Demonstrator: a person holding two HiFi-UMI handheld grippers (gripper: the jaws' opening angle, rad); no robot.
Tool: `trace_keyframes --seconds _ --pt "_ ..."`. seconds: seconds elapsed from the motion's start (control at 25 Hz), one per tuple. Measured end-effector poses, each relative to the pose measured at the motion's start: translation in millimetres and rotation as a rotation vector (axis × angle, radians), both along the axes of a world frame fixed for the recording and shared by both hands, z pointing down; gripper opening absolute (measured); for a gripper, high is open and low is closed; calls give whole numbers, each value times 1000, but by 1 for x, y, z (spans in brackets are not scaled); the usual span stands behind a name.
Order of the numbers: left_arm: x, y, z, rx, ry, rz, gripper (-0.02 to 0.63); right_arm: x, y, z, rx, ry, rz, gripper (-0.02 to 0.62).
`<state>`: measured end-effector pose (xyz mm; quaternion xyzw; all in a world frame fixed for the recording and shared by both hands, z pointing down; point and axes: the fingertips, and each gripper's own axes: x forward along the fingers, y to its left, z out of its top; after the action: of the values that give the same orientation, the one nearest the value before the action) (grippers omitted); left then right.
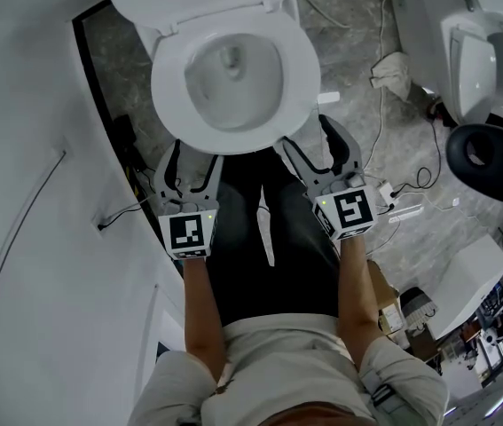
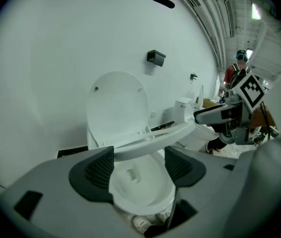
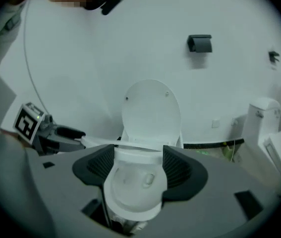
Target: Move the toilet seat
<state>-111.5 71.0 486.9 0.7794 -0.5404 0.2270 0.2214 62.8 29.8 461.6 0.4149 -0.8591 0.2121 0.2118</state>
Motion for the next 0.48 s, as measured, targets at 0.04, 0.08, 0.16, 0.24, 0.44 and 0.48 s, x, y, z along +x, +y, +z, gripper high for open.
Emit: trace_keyframes --seconds 0.04,0.08,0.16,0.24,0.44,0.48 --pt "0 -1 -1 2 5 -3 337 -3 2 -2 26 32 -44 327" --pt "0 -3 -3 5 11 -8 337 -6 4 -3 46 53 -79 327" --pt "0 -8 -6 13 23 -21 337 -12 5 -7 78 74 -130 327" --pt "-2 -9 -7 14 32 -40 337 -19 6 -9 103 96 -180 327" --pt "-8 -14 -11 27 30 -48 337 -24 1 -9 136 138 -209 318" --pt "-9 -15 -12 28 31 -47 337 -24 -2 -11 143 134 -202 310"
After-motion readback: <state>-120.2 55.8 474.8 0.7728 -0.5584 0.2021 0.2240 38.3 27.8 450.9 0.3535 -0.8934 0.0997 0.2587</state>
